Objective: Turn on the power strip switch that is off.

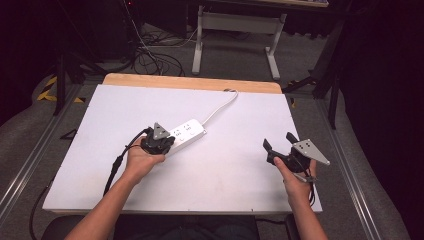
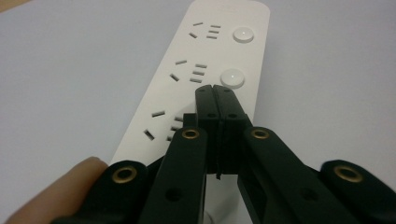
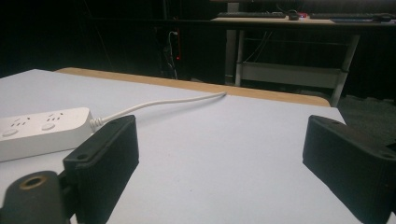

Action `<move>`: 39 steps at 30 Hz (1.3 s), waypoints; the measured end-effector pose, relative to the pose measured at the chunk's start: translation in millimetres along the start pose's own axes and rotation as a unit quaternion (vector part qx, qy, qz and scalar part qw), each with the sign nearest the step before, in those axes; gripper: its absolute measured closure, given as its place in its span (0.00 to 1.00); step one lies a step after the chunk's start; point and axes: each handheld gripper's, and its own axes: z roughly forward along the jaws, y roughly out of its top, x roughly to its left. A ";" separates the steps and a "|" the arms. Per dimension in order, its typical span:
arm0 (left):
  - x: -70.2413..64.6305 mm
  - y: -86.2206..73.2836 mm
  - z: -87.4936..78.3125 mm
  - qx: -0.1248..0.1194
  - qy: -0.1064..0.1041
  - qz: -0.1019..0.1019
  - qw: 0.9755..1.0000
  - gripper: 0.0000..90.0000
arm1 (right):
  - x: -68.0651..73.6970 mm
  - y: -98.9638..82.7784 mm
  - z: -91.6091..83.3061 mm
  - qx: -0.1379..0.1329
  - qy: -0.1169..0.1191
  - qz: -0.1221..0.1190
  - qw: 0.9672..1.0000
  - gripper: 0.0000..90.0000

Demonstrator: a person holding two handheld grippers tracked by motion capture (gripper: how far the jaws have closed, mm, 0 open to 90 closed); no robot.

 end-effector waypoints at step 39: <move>-3.4 1.1 -2.0 0.037 0.002 -0.011 0.999 1.00 | -0.3 0.2 -3.2 0.004 -0.009 0.005 1.000 0.13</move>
